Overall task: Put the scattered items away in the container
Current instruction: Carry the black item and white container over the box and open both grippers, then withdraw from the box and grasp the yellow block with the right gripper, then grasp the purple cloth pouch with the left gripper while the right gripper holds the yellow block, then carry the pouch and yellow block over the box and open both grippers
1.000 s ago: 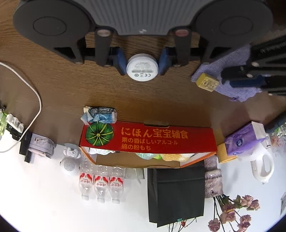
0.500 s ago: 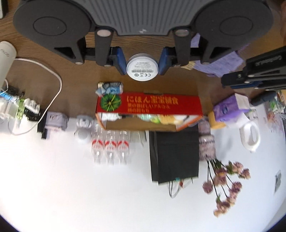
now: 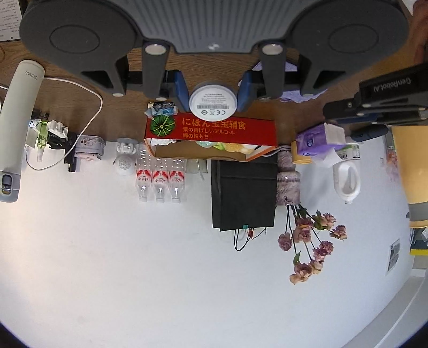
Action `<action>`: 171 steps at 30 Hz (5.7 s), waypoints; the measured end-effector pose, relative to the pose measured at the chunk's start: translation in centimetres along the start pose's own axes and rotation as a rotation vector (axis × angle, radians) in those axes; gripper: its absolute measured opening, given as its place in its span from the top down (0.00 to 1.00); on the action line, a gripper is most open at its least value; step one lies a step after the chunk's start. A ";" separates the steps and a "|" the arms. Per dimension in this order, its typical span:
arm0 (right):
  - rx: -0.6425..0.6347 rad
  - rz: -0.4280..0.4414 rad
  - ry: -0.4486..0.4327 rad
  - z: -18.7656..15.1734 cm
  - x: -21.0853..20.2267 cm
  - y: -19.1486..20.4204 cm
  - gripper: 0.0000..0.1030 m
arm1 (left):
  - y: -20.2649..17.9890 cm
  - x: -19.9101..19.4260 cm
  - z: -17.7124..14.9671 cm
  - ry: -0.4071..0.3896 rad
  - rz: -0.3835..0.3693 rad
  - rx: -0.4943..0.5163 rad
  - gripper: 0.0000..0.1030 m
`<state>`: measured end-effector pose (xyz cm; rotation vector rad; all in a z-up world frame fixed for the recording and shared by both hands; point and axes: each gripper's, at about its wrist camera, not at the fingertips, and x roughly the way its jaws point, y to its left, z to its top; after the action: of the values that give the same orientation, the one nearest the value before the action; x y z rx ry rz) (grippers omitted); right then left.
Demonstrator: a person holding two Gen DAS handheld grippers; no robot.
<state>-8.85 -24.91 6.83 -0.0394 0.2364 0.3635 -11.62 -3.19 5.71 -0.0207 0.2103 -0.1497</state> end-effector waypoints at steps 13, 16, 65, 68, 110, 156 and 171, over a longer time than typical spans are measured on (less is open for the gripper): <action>0.039 0.014 0.005 7.0 10.8 -4.3 0.63 | 3.5 12.1 7.1 0.073 -0.067 -0.017 0.80; 0.039 0.036 0.006 10.3 16.1 -6.0 0.63 | 4.5 17.0 9.9 0.088 -0.066 0.012 0.80; 0.150 0.031 0.565 19.0 33.8 -11.3 0.16 | 7.3 31.4 19.2 0.408 0.162 -0.045 0.00; 0.131 0.043 0.426 19.0 30.2 -9.9 0.16 | 6.4 26.7 18.3 0.209 0.165 -0.022 0.00; -0.132 0.185 0.373 -0.7 19.6 6.0 0.70 | 6.6 7.8 -2.6 0.312 0.086 -0.035 0.00; 0.116 0.104 0.174 -0.5 5.8 -2.7 0.69 | -0.2 7.8 -0.7 0.254 0.029 -0.045 0.93; 0.093 0.063 0.017 1.3 2.1 -2.3 0.69 | 1.4 3.2 2.4 0.062 0.014 -0.089 0.93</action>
<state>-5.84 -26.23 7.61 0.0568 0.2720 0.4144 -7.79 -2.28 7.34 -0.1030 0.2789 -0.1266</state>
